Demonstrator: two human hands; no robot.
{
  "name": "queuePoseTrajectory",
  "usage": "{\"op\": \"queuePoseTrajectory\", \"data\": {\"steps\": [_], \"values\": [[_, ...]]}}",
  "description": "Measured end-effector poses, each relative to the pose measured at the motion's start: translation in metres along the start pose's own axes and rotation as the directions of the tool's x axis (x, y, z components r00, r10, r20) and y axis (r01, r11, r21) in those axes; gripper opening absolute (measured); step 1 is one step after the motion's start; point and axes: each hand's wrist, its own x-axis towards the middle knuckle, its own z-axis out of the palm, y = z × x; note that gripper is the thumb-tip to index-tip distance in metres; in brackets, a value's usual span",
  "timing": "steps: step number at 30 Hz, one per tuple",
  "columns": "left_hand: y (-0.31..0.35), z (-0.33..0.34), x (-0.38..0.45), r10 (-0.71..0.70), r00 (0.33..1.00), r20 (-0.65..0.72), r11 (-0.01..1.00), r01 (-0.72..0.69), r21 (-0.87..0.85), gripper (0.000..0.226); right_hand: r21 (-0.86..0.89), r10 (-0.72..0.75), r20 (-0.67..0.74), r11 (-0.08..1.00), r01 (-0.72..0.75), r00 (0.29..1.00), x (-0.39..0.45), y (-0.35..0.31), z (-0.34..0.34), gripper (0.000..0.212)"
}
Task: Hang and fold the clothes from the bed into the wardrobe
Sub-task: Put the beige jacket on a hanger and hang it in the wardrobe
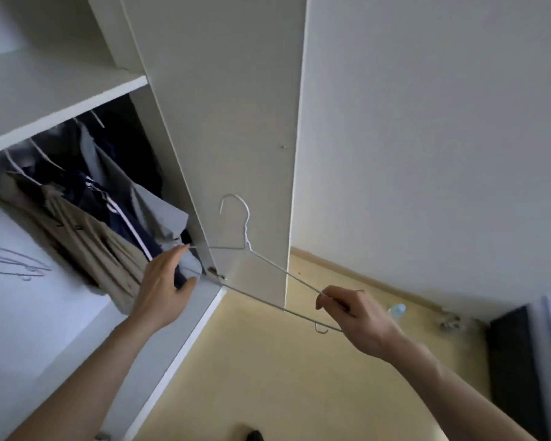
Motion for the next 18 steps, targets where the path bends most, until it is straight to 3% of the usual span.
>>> {"op": "queuePoseTrajectory", "data": {"steps": [3,7,14,18], "values": [[0.042,0.041,0.001,0.084,0.996,0.042,0.996,-0.083,-0.011,0.05,0.011,0.063,-0.069,0.998,-0.063,0.996,-0.067,0.039,-0.038,0.024],[0.117,0.106,-0.008,0.143,0.985,0.095,0.988,-0.136,-0.078,0.053,0.048,0.16,-0.169,0.987,-0.154,0.972,-0.167,0.097,-0.083,0.026],[0.29,0.232,-0.058,0.132,0.935,0.33,0.896,0.03,-0.443,0.063,0.099,0.303,-0.296,0.953,-0.287,0.906,-0.34,0.185,-0.167,0.025],[0.385,0.293,-0.083,0.241,0.888,0.39,0.89,-0.042,-0.454,0.041,0.116,0.383,-0.367,0.923,-0.367,0.848,-0.423,0.215,-0.206,0.026]]}}
